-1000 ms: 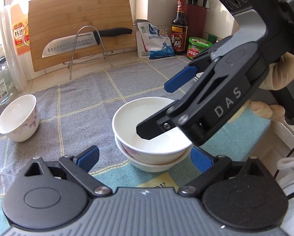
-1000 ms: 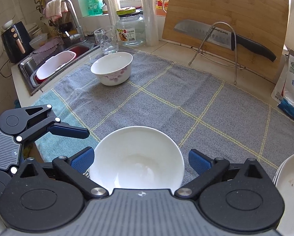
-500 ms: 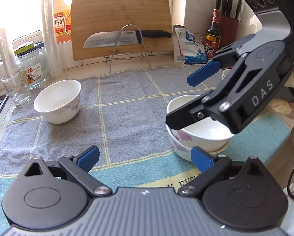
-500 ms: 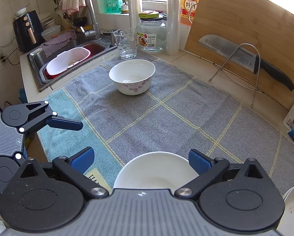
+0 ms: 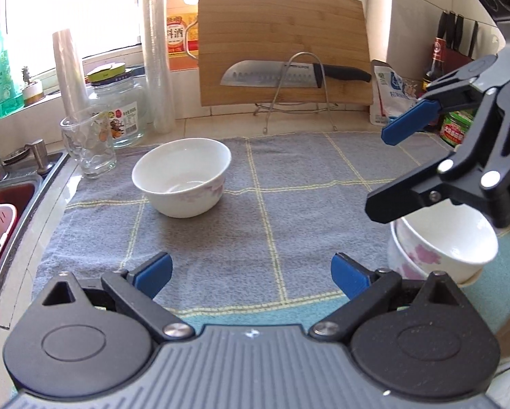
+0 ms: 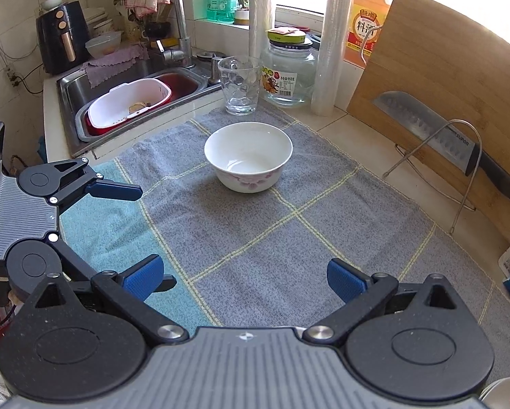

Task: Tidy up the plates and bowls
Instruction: 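Withdraw the right gripper from the stacked bowls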

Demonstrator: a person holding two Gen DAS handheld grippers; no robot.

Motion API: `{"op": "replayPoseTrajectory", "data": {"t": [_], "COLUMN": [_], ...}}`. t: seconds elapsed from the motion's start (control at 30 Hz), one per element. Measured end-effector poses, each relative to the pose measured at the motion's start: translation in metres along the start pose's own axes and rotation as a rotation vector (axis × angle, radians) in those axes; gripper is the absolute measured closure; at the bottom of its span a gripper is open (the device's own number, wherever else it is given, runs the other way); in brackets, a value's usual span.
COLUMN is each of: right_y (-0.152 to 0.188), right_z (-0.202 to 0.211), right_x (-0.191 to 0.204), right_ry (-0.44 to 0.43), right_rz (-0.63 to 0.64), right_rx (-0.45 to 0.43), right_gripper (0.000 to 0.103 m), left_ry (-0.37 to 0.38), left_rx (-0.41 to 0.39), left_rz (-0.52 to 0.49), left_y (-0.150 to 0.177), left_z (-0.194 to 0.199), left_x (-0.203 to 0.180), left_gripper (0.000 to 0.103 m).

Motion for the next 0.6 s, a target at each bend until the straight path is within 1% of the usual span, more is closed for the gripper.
{"op": "replayPoseTrajectory", "data": {"t": [0.17, 0.3, 0.43, 0.53, 0.6], "right_y": [-0.031, -0.061, -0.084, -0.097, -0.103], "right_z": [-0.010, -0.027, -0.052, -0.073, -0.089], "right_x": [-0.003, -0.008, -0.012, -0.012, -0.012], "right_ry": [-0.016, -0.029, -0.072, -0.092, -0.096], "right_rz": [0.040, 0.063, 0.074, 0.091, 0.099], "right_rx": [-0.019, -0.034, -0.022, -0.003, 0.012], "right_gripper": [0.000, 0.000, 0.000, 0.000, 0.000], "left_ry": [-0.071, -0.115, -0.114, -0.113, -0.108], "left_rx": [-0.044, -0.069, -0.074, -0.065, -0.074], "left_rz": [0.004, 0.008, 0.013, 0.036, 0.042], "left_y": [-0.012, -0.022, -0.026, -0.026, -0.026], "left_z": [-0.014, -0.033, -0.054, -0.067, -0.071], "left_x": [0.026, 0.042, 0.054, 0.062, 0.064], "left_gripper": [0.004, 0.004, 0.004, 0.004, 0.004]}}
Point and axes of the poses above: each gripper's, at about its wrist camera, not at the fingertips, and z roughly against the way its jaws point, x to its left, y to its underside, the point moved 5 cm from there along -z, roughly the way its jaws point, and after that the axes turned 3 degrees about y, right-handed, at the moved point
